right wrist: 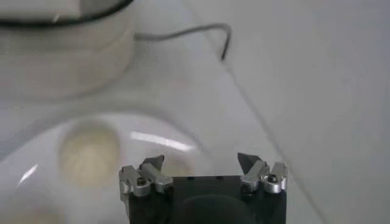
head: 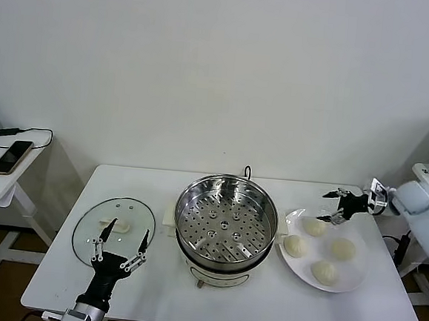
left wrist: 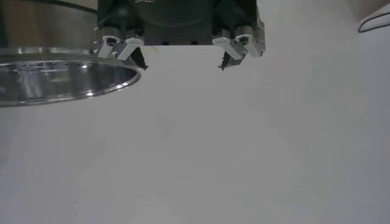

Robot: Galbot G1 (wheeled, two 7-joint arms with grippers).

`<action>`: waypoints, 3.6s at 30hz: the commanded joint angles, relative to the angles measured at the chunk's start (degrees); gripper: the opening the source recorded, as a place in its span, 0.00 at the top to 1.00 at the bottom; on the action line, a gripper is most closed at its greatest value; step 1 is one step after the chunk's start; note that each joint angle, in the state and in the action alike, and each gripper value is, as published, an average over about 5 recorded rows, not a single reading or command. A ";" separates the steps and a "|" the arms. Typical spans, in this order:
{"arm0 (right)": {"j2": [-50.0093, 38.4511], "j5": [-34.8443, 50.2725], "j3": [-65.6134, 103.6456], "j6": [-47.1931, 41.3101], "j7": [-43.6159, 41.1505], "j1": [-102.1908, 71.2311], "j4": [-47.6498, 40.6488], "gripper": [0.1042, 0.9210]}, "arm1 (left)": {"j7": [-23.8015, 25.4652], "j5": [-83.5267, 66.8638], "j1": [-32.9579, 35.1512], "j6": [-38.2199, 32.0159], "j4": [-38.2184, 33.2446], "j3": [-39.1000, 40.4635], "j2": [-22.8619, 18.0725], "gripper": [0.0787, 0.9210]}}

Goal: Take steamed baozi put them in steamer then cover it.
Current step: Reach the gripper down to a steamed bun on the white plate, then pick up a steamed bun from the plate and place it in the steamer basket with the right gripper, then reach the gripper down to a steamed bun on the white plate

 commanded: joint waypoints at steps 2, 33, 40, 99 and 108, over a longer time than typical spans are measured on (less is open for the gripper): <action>5.26 -11.79 -7.77 2.14 -10.62 8.35 -8.83 0.12 | -0.11 -0.05 0.07 0.13 -0.21 0.10 -0.11 0.12; 16.22 -18.76 -10.04 7.85 -3.64 6.81 -15.98 0.29 | -1.05 -0.57 -0.11 -0.20 0.82 -0.22 -0.17 0.12; 12.76 -18.38 -13.77 10.50 -4.25 9.91 -7.99 0.31 | -1.34 -0.70 -0.30 -0.19 0.73 -0.09 -0.20 0.12; 30.01 -25.87 -30.67 30.81 -4.06 22.58 18.90 0.14 | -2.81 -1.68 -0.52 -0.93 -1.59 -0.73 0.17 0.12; 21.82 -7.86 -30.44 20.78 -9.96 29.37 25.59 0.12 | -2.86 -1.68 -0.50 -0.84 -1.95 -0.69 0.20 0.12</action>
